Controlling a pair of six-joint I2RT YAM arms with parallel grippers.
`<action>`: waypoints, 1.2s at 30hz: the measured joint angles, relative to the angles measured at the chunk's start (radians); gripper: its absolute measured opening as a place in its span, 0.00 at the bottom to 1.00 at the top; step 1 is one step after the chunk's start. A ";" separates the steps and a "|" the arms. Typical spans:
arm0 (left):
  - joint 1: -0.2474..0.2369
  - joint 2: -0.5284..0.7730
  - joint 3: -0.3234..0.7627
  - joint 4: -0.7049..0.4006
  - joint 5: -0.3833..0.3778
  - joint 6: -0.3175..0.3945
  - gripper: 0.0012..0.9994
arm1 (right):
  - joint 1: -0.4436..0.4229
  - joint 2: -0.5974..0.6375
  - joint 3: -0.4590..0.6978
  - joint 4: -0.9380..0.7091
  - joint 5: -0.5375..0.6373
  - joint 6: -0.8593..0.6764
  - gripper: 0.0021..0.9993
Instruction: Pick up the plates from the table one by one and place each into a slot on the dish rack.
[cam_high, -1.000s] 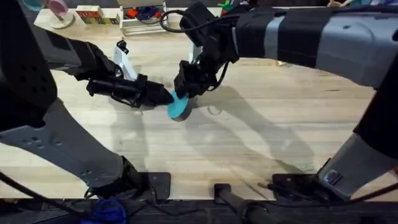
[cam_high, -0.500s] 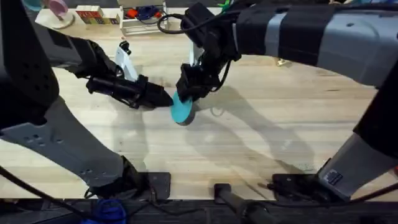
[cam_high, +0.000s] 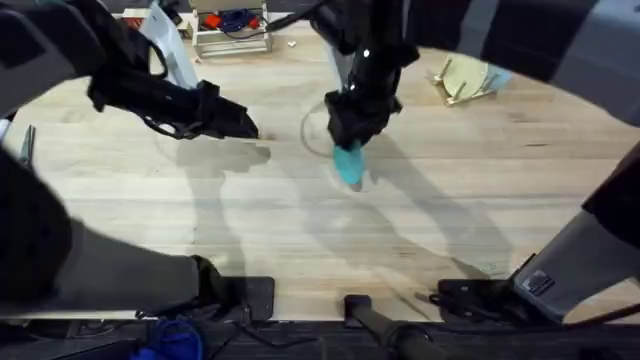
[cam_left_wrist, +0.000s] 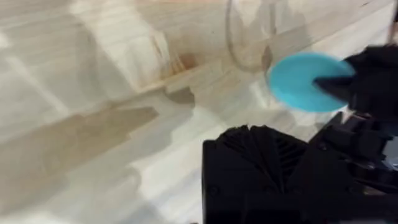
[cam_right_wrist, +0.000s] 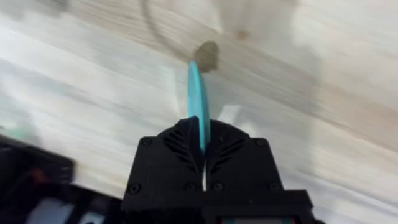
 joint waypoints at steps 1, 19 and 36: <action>-0.006 -0.027 0.003 -0.007 -0.019 -0.012 0.04 | -0.002 0.000 0.020 -0.024 0.028 -0.015 0.03; -0.274 -0.447 0.091 -0.102 -0.421 -0.287 0.04 | -0.029 -0.159 0.240 -0.212 0.310 -0.145 0.03; -0.275 -0.481 0.270 -0.191 -0.536 -0.308 0.04 | -0.201 -0.277 0.241 -0.267 0.320 -0.084 0.03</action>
